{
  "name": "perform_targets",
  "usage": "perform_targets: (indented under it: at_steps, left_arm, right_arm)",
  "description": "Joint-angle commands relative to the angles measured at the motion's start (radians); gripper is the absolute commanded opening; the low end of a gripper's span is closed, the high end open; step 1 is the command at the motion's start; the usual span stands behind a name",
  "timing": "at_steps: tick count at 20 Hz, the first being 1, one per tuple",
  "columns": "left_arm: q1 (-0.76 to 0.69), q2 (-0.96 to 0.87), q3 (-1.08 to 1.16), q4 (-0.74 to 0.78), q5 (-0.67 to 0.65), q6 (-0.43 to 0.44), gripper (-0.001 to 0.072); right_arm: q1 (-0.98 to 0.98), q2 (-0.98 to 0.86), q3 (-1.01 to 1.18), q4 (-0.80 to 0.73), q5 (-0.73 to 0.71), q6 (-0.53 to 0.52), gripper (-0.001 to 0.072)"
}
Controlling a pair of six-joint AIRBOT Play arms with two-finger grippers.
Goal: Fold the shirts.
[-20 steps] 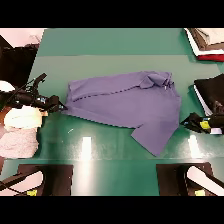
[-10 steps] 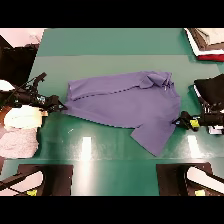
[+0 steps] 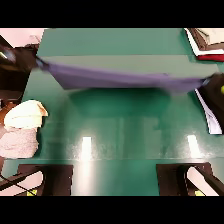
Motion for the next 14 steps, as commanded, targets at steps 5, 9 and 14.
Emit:
perform_targets:
  at_steps: [5, 9, 14]
  left_arm:
    - [0.001, 0.182, 0.508, 0.002, 0.117, -0.065, 0.0022]
    - [0.001, 0.36, 0.501, 0.002, 0.214, -0.065, 0.0021]
    - [0.001, 0.44, 0.498, 0.032, 0.223, -0.064, 0.0021]
  right_arm:
    - [-0.003, 0.127, 0.622, 0.043, -0.013, 0.052, 0.0016]
    - [-0.003, 0.158, 0.815, -0.028, 0.007, 0.09, 0.0016]
    - [-0.003, 0.082, 1.06, -0.257, 0.185, 0.173, 0.0015]
